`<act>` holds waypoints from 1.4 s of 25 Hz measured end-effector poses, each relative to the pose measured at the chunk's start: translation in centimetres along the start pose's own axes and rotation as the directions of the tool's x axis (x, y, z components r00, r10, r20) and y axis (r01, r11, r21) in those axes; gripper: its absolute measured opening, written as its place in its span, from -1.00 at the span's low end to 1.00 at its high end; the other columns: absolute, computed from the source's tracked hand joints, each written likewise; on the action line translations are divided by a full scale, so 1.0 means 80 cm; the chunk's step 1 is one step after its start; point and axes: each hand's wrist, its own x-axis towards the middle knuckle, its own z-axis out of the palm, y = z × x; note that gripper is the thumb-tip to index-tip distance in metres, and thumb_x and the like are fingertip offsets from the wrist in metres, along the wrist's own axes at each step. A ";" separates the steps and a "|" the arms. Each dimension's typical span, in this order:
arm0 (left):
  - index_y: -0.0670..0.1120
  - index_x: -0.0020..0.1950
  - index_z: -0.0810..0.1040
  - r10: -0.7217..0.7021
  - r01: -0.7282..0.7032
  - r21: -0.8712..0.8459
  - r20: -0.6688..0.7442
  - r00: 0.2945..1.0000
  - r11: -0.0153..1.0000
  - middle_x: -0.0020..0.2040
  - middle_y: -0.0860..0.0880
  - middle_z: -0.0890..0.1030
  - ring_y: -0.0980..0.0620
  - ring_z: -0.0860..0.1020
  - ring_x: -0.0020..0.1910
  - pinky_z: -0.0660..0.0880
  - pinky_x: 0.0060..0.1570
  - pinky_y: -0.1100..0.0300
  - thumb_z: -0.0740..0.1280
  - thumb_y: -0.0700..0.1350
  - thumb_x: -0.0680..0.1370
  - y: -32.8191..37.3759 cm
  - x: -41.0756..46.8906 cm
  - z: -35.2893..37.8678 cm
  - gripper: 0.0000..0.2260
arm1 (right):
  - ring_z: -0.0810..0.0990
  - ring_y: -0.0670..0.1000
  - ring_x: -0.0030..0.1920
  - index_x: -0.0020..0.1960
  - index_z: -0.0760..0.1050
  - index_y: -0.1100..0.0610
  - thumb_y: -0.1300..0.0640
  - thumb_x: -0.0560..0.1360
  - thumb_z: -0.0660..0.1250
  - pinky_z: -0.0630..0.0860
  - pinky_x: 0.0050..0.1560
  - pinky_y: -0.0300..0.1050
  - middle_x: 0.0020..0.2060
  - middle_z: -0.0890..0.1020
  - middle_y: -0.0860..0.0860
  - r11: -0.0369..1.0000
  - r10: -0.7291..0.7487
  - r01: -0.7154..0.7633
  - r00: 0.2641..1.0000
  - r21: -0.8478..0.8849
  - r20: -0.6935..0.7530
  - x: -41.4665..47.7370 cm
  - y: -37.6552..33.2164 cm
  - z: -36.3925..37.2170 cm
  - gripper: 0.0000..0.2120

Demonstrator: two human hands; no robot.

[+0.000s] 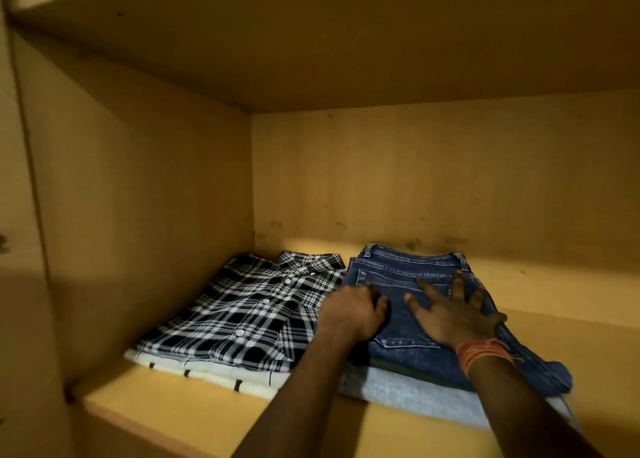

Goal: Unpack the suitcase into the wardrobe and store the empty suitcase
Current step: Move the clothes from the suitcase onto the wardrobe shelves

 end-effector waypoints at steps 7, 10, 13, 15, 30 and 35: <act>0.07 0.33 0.38 -0.116 0.118 0.019 -0.089 0.989 0.993 0.41 -0.03 0.38 -0.12 0.33 0.37 0.28 0.30 -0.14 -0.03 0.22 0.61 -0.009 -0.117 -0.014 -0.58 | 0.44 0.21 0.23 0.12 0.52 -0.02 -0.13 0.56 0.10 0.22 0.30 0.31 0.13 0.57 0.10 0.985 -0.171 0.167 0.940 -0.041 -0.294 -0.041 -0.013 -0.002 -0.69; 0.02 0.24 0.48 -0.263 0.279 0.036 -0.237 0.935 0.960 0.20 -0.06 0.52 -0.09 0.45 0.18 0.39 0.15 -0.02 -0.02 0.23 0.61 -0.030 -0.168 -0.024 -0.56 | 0.52 0.17 0.11 0.01 0.52 -0.01 -0.15 0.54 0.14 0.27 0.24 0.29 0.03 0.61 0.07 0.938 -0.306 0.339 0.904 0.065 -0.298 -0.086 -0.047 0.009 -0.72; -0.02 0.06 0.56 -0.381 0.403 -0.025 -0.381 0.843 0.915 -0.02 -0.05 0.57 -0.03 0.46 0.00 0.39 -0.08 0.10 0.01 0.20 0.62 -0.067 -0.246 -0.029 -0.57 | 0.44 0.18 0.21 0.12 0.50 -0.08 -0.21 0.50 0.22 0.24 0.22 0.27 0.14 0.54 0.05 0.838 -0.496 0.536 0.825 0.099 -0.272 -0.146 -0.094 0.026 -0.70; -0.01 -0.18 0.55 -0.478 0.493 -0.088 -0.437 0.762 0.866 -0.20 0.00 0.55 0.00 0.47 -0.13 0.41 -0.19 0.12 0.02 0.22 0.60 -0.096 -0.307 -0.033 -0.56 | 0.39 0.16 0.25 0.12 0.52 -0.10 -0.19 0.49 0.25 0.20 0.25 0.25 0.15 0.51 0.03 0.747 -0.600 0.655 0.740 0.119 -0.306 -0.184 -0.130 0.043 -0.72; -0.09 -0.49 0.19 -0.893 0.981 -0.167 -0.451 0.015 0.101 -0.54 0.03 0.25 0.08 0.23 -0.56 0.12 -0.50 0.26 0.19 0.05 0.57 -0.136 -0.744 -0.084 -0.52 | 0.43 0.11 0.16 0.11 0.55 -0.09 0.04 0.49 0.29 0.16 0.02 -0.06 0.10 0.55 0.01 0.103 -0.962 0.944 0.174 0.312 -0.209 -0.516 -0.332 0.239 -0.79; -0.12 -0.48 0.22 -0.854 0.974 -0.202 -0.483 -0.193 -0.106 -0.53 -0.01 0.27 0.02 0.25 -0.55 0.12 -0.49 0.25 0.19 0.04 0.56 -0.141 -0.888 -0.109 -0.55 | 0.45 0.13 0.18 0.21 0.50 -0.08 0.06 0.48 0.30 0.17 0.03 -0.06 0.15 0.56 0.01 -0.082 -0.990 0.919 -0.029 0.385 -0.141 -0.652 -0.388 0.270 -0.70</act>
